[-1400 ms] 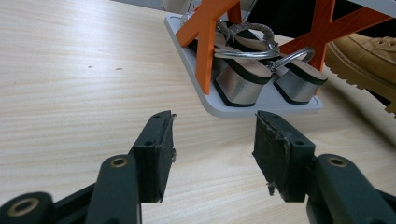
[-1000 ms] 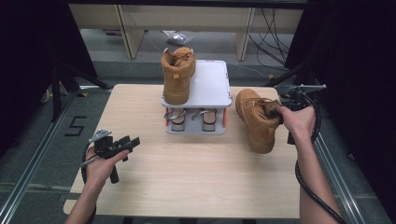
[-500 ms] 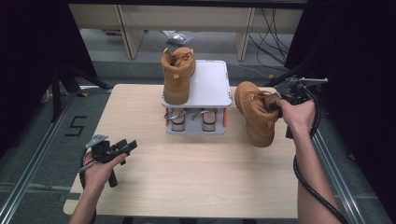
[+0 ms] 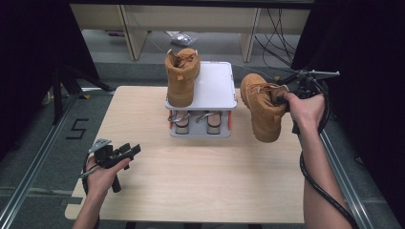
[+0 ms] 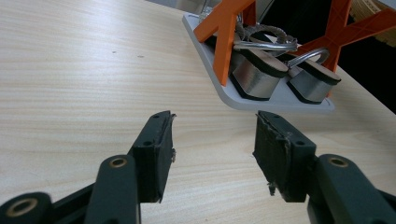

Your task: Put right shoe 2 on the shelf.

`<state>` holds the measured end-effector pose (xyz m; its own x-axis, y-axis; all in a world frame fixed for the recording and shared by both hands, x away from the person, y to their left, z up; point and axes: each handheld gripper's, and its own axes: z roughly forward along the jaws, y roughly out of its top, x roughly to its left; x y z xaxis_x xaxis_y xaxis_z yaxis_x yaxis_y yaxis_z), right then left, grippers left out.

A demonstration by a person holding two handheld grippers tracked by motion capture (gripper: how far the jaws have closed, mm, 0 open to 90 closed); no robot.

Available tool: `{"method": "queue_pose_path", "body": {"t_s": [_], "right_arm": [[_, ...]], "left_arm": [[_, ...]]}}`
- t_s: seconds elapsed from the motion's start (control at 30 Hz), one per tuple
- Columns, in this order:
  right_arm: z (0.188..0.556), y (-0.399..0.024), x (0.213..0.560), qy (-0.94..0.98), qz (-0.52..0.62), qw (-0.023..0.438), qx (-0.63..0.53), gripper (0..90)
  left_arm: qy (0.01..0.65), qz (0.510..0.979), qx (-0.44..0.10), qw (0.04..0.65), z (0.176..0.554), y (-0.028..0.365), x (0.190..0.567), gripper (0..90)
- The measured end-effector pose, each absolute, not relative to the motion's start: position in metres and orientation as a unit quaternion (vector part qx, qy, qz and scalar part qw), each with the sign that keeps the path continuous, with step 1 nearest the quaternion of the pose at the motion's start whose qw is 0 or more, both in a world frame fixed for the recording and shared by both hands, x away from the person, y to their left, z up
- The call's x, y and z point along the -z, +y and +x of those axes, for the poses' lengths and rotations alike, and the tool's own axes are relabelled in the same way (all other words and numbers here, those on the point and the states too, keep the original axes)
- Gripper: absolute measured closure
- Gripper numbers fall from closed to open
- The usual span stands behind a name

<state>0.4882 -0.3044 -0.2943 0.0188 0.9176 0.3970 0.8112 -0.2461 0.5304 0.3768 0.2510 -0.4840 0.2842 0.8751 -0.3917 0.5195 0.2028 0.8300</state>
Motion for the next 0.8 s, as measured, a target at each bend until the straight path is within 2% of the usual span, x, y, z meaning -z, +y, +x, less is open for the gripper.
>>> {"method": "queue_pose_path", "body": {"t_s": [0.17, 0.2, 0.43, 0.53, 0.57, 0.8], "right_arm": [[0.490, -0.303, 0.292, 0.607, 0.712, 0.075, -0.345, 84.7], [0.492, -0.303, 0.293, 0.599, 0.705, 0.066, -0.374, 84.8], [0.495, -0.302, 0.286, 0.601, 0.711, 0.085, -0.354, 84.7], [0.494, -0.299, 0.282, 0.581, 0.730, 0.066, -0.354, 84.6], [0.495, -0.302, 0.285, 0.595, 0.700, 0.080, -0.386, 84.6], [0.497, -0.299, 0.274, 0.591, 0.708, 0.087, -0.377, 84.6]], "left_arm": [[0.574, 0.607, -0.170, 0.522, 0.377, 0.252, 0.485, 46.2], [0.574, 0.608, -0.169, 0.521, 0.377, 0.252, 0.485, 46.2], [0.577, 0.608, -0.167, 0.519, 0.377, 0.252, 0.488, 46.2], [0.577, 0.607, -0.168, 0.519, 0.377, 0.252, 0.487, 46.2], [0.577, 0.606, -0.169, 0.521, 0.377, 0.252, 0.487, 46.2], [0.577, 0.609, -0.167, 0.519, 0.377, 0.251, 0.488, 46.2]]}}
